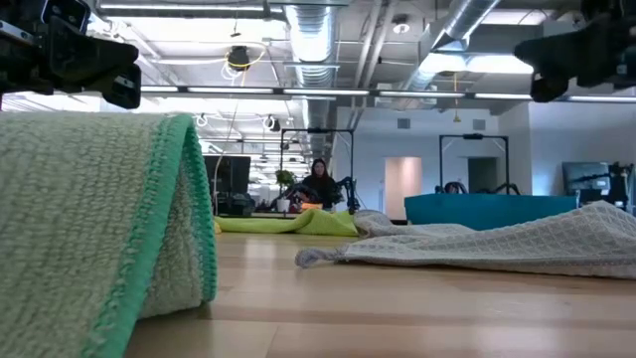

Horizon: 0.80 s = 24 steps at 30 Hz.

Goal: Fold microfiber towels
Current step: Fold the gray microfiber towel

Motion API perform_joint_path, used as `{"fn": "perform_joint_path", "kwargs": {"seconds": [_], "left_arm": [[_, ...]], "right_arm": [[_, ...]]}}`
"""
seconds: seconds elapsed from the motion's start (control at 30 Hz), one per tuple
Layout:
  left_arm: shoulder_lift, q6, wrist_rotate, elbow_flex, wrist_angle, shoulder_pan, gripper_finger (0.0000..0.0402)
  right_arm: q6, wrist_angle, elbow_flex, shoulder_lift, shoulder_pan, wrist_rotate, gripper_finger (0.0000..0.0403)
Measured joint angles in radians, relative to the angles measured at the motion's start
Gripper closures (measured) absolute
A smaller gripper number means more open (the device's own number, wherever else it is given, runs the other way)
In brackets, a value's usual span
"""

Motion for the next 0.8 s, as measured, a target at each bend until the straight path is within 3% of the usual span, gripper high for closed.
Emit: {"fn": "perform_joint_path", "kwargs": {"seconds": [0.17,0.37,0.8], "left_arm": [[0.000,0.000,0.000,0.000,0.000,0.000,0.0401],[0.000,0.000,0.000,0.000,0.000,0.000,0.0401],[0.000,0.000,0.000,0.000,0.000,0.000,0.0401]], "right_arm": [[0.052,-0.100,0.095,0.000,0.000,0.011,0.0340],[0.103,-0.096,0.162,-0.003,0.000,0.011,0.0340],[0.103,-0.100,0.176,-0.003,0.000,0.011,0.0340]]}}
